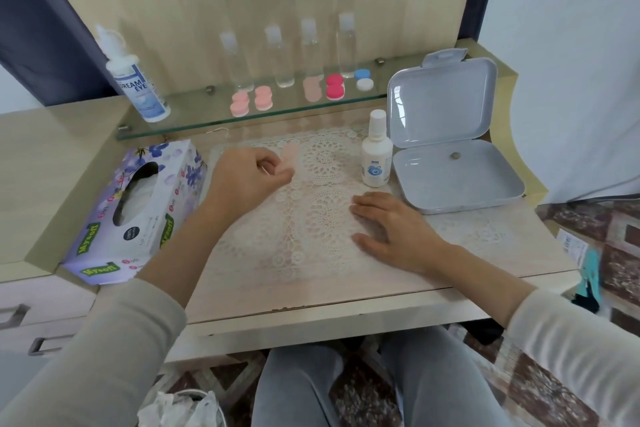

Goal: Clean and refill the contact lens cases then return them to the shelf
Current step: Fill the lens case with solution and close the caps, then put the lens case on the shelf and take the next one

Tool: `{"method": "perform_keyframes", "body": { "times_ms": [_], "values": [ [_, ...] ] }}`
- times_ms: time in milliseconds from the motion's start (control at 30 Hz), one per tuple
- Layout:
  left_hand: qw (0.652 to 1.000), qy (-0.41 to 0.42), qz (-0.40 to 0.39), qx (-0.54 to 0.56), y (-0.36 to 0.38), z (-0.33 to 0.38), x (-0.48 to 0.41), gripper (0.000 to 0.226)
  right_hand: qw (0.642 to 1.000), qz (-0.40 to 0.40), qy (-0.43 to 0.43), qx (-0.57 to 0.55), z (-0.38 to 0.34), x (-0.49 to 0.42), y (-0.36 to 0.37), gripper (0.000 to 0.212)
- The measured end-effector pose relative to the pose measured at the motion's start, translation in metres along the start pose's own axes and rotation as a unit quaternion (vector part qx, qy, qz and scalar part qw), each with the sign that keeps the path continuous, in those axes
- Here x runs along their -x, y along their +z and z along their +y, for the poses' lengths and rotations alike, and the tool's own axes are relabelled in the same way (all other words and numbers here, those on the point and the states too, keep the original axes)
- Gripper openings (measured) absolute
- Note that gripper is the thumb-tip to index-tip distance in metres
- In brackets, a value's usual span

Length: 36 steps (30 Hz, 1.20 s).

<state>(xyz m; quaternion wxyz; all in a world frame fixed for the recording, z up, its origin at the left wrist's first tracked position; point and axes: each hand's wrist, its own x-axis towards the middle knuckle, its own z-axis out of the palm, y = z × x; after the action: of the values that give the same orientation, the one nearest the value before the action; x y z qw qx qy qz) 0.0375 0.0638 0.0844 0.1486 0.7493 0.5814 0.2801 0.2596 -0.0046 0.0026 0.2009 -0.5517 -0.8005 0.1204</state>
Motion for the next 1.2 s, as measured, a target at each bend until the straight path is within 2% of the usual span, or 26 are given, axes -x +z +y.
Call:
{"method": "perform_keyframes", "body": {
  "times_ms": [333, 533, 900, 1000, 1100, 1200],
  "values": [
    [0.994, 0.018, 0.089, -0.059, -0.013, 0.020, -0.077, 0.012, 1.000, 0.007, -0.002, -0.025, 0.006, -0.001, 0.005, 0.054],
    [0.995, 0.003, 0.067, -0.080, -0.006, 0.019, -0.109, 0.027, 0.999, 0.020, -0.011, -0.026, 0.009, -0.002, 0.010, 0.060],
    [0.986, 0.007, 0.065, -0.152, 0.006, 0.018, -0.129, 0.027, 0.999, 0.043, -0.020, -0.023, 0.011, -0.003, 0.014, 0.055],
    [0.985, 0.019, 0.068, -0.157, 0.005, 0.017, -0.131, 0.032, 0.999, 0.040, -0.018, -0.022, 0.011, -0.003, 0.014, 0.055],
    [0.983, 0.041, 0.104, -0.142, 0.002, 0.017, -0.131, 0.039, 0.999, 0.038, -0.016, -0.021, 0.011, -0.003, 0.014, 0.056],
    [0.978, 0.093, 0.122, -0.142, 0.001, 0.018, -0.134, 0.032, 0.999, 0.039, -0.015, -0.020, 0.011, -0.003, 0.014, 0.056]
  ]
}}
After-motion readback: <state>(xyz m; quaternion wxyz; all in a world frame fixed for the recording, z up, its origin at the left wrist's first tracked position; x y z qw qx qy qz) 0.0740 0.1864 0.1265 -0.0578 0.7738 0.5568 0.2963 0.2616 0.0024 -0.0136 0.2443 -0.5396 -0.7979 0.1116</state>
